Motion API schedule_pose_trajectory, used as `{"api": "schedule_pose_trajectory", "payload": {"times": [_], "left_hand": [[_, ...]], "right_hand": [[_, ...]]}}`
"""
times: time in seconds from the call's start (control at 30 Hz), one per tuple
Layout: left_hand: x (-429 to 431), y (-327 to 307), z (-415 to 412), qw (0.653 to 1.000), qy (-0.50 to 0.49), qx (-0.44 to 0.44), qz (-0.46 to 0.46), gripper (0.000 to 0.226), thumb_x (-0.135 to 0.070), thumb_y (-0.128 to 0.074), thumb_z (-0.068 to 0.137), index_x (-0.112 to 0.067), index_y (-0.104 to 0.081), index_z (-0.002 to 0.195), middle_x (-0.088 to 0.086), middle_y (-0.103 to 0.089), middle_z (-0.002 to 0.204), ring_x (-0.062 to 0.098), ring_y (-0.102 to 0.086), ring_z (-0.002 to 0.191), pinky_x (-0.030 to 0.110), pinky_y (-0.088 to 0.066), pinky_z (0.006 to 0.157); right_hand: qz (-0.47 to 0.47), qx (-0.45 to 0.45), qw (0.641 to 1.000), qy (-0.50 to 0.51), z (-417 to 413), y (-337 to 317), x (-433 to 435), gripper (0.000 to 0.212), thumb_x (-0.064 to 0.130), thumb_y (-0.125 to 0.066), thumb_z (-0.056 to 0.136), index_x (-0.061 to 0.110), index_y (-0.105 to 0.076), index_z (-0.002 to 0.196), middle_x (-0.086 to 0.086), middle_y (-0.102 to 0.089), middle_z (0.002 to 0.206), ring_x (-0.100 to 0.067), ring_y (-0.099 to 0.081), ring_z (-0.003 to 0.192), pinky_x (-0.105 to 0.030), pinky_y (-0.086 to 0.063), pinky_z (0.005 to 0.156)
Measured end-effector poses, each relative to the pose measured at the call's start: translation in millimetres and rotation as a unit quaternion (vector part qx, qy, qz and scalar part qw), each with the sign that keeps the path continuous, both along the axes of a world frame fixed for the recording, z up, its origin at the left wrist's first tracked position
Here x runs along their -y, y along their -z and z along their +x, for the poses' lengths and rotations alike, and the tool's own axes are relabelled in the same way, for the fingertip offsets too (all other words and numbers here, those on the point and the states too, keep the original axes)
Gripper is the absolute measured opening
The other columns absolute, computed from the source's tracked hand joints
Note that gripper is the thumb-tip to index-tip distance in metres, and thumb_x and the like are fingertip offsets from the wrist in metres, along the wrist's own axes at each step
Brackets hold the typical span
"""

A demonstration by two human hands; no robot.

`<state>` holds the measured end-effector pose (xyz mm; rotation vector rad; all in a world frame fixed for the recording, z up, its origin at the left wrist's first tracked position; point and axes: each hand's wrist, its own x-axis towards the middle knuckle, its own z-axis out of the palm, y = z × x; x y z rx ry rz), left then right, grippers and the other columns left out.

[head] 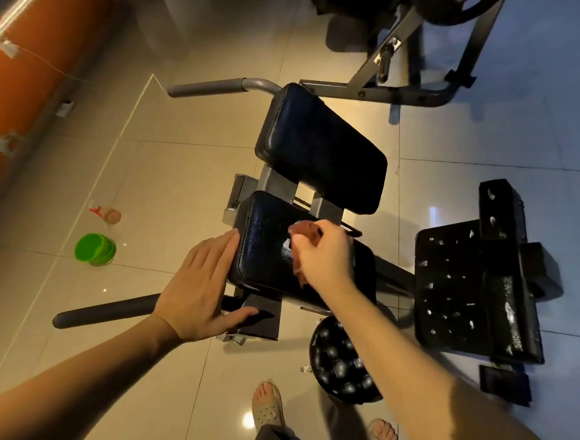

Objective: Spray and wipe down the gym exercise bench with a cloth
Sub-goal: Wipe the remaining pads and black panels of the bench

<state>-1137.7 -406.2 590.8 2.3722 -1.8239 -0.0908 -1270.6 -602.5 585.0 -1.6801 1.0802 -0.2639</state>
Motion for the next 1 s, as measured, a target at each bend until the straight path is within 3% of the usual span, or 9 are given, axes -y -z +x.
{"api": "schedule_pose_trajectory", "payload": {"times": [0.1,0.2,0.3,0.4,0.5,0.67,0.77,0.9,1.0], "left_hand": [[1,2,1,1.000,-0.009,0.015,0.003,0.107,-0.070,-0.056,0.089,-0.003,-0.016,0.161,0.019,-0.030,0.163,0.036,-0.039,0.145,0.053,-0.032,0.120],[1,3,1,1.000,-0.012,0.024,0.006,0.106,-0.069,-0.057,0.089,-0.002,-0.016,0.162,0.019,-0.029,0.164,0.036,-0.038,0.146,0.053,-0.032,0.120],[0,5,0,0.999,-0.017,0.034,0.014,0.106,-0.068,-0.057,0.089,-0.002,-0.015,0.162,0.020,-0.028,0.165,0.036,-0.037,0.147,0.053,-0.032,0.120],[1,7,1,0.999,-0.021,0.050,0.009,0.101,-0.067,-0.052,0.092,-0.001,-0.018,0.161,0.021,-0.031,0.163,0.037,-0.040,0.144,0.053,-0.034,0.119],[0,8,-1,0.998,-0.026,0.062,0.004,0.096,-0.066,-0.047,0.095,-0.002,-0.019,0.161,0.022,-0.033,0.162,0.038,-0.042,0.143,0.052,-0.034,0.119],[0,9,-1,0.997,-0.026,0.069,0.000,0.094,-0.065,-0.046,0.096,-0.003,-0.019,0.161,0.021,-0.034,0.162,0.038,-0.043,0.142,0.051,-0.034,0.119],[0,10,-1,0.997,-0.031,0.073,0.003,0.093,-0.067,-0.042,0.097,-0.003,-0.019,0.161,0.021,-0.035,0.161,0.037,-0.043,0.142,0.051,-0.034,0.119],[1,12,0,0.997,-0.032,0.073,0.007,0.091,-0.068,-0.037,0.099,-0.004,-0.019,0.161,0.021,-0.036,0.160,0.036,-0.042,0.142,0.050,-0.032,0.120],[-1,13,1,0.997,-0.036,0.066,0.017,0.091,-0.069,-0.036,0.099,-0.006,-0.017,0.162,0.020,-0.035,0.161,0.034,-0.039,0.144,0.047,-0.027,0.123]], "right_hand": [[-0.044,-0.008,0.997,-0.068,-35,2,-24,0.007,0.026,-0.064,0.098,0.019,-0.064,0.098,0.008,-0.061,0.096,-0.003,-0.055,0.091,-0.016,-0.048,0.075],[-0.058,-0.120,0.991,0.000,-79,35,7,0.008,0.019,-0.067,0.096,0.013,-0.067,0.102,0.003,-0.063,0.093,-0.016,-0.059,0.088,-0.008,-0.042,0.069],[-0.007,-0.194,0.975,0.107,-65,54,55,0.015,0.019,-0.071,0.094,0.009,-0.069,0.104,-0.010,-0.070,0.096,-0.031,-0.068,0.092,-0.037,-0.058,0.078],[0.004,-0.080,0.993,0.086,-15,37,46,0.012,0.014,-0.068,0.095,0.012,-0.068,0.107,0.001,-0.066,0.085,-0.016,-0.068,0.075,-0.018,-0.049,0.052],[-0.013,0.047,0.997,-0.052,-4,-2,-15,0.006,0.025,-0.064,0.092,0.020,-0.066,0.095,0.006,-0.067,0.085,-0.012,-0.067,0.080,-0.022,-0.056,0.063],[-0.061,-0.060,0.995,-0.057,-72,37,2,0.011,0.034,-0.066,0.092,0.023,-0.067,0.093,0.003,-0.068,0.093,-0.020,-0.066,0.093,-0.039,-0.057,0.083],[-0.052,-0.151,0.987,0.027,-56,53,54,0.014,0.021,-0.069,0.094,0.013,-0.072,0.106,-0.009,-0.071,0.100,-0.022,-0.066,0.091,-0.024,-0.051,0.074],[-0.047,-0.052,0.997,0.012,13,19,44,0.008,0.020,-0.067,0.097,0.016,-0.068,0.103,0.004,-0.068,0.091,-0.015,-0.070,0.081,-0.020,-0.052,0.060],[-0.065,0.000,0.996,-0.063,-2,3,-6,0.006,0.027,-0.067,0.096,0.024,-0.068,0.101,0.007,-0.066,0.095,-0.010,-0.064,0.087,-0.027,-0.057,0.075]]}}
